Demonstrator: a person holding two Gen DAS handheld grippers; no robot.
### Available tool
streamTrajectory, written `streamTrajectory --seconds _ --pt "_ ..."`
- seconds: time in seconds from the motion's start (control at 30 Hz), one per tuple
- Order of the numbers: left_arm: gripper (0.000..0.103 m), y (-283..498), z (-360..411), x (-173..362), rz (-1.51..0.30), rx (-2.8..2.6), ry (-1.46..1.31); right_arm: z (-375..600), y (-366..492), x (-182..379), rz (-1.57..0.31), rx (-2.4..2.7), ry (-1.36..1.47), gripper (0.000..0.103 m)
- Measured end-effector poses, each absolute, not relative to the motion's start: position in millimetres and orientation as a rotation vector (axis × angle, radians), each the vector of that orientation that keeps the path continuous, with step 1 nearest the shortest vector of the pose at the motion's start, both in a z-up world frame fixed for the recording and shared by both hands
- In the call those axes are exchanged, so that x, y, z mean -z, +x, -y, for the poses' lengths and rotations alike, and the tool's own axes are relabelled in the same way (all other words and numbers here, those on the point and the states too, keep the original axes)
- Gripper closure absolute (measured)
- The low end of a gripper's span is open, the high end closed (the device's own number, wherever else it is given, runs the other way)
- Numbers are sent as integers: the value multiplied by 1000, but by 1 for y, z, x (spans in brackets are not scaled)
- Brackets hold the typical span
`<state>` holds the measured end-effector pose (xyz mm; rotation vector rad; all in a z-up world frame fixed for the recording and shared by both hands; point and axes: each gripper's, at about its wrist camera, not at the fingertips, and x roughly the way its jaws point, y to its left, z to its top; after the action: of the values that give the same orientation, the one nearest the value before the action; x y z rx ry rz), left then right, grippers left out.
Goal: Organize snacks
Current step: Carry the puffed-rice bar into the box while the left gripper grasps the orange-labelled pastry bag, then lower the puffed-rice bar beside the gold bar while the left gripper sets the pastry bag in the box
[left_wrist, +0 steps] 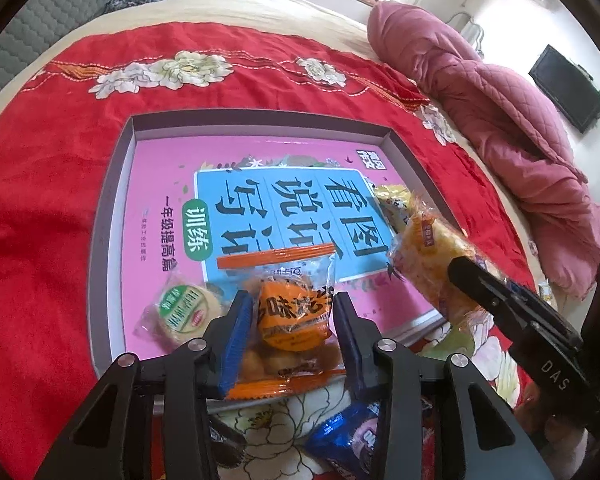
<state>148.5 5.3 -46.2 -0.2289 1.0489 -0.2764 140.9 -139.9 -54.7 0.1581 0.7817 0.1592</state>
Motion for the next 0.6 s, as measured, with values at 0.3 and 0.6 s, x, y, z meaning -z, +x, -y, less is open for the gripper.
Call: streamTrajectory --seconds 0.3,0.6 --pt "60 156 -4 53 -1055 278 -222 137 150 61 -785 -151 157 73" --pt "60 164 -6 54 -1043 280 -229 138 157 66 -789 -137 164 73"
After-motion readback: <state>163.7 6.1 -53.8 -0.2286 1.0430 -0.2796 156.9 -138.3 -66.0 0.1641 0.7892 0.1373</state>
